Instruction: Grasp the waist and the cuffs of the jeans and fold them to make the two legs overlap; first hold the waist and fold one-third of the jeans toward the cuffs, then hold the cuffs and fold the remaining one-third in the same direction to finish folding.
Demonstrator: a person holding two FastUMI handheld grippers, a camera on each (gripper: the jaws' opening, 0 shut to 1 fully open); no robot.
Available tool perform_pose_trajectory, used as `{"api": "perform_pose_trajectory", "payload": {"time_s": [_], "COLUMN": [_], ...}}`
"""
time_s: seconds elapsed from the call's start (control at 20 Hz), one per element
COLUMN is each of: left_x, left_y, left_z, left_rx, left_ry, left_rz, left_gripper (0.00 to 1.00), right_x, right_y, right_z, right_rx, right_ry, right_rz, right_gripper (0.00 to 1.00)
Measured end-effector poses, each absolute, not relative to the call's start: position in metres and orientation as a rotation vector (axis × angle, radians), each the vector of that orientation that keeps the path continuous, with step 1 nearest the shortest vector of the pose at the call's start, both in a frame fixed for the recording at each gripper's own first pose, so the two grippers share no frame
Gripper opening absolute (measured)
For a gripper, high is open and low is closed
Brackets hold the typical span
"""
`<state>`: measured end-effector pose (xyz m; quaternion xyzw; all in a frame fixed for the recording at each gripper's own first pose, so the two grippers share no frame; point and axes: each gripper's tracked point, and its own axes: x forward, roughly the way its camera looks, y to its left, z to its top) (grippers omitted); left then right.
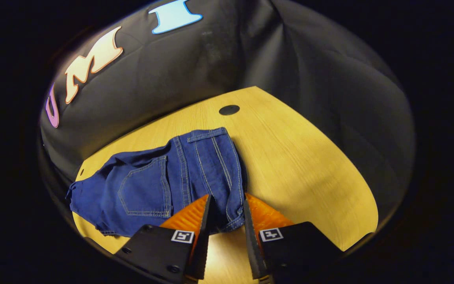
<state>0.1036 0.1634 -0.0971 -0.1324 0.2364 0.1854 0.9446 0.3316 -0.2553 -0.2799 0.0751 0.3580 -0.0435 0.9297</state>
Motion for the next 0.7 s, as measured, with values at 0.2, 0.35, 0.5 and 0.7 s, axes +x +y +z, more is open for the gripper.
{"api": "perform_pose_trajectory", "payload": {"time_s": [0.2, 0.35, 0.5, 0.7], "left_x": [0.113, 0.114, 0.119, 0.117], "left_y": [0.148, 0.143, 0.145, 0.153], "left_z": [-0.099, -0.098, -0.093, -0.094], "left_rx": [-0.281, -0.275, -0.257, -0.23], "left_ry": [0.479, 0.475, 0.466, 0.476], "left_rz": [0.316, 0.259, 0.202, 0.121], "left_gripper": [0.95, 0.95, 0.95, 0.95], "right_x": [0.325, 0.325, 0.322, 0.323], "right_y": [-0.249, -0.255, -0.254, -0.252], "right_z": [-0.28, -0.273, -0.259, -0.239], "right_rx": [0.138, 0.11, 0.12, 0.08], "right_ry": [0.785, 0.78, 0.761, 0.689], "right_rz": [-0.086, -0.159, -0.216, -0.306], "right_gripper": [0.22, 0.08, 0.06, 0.03]}}
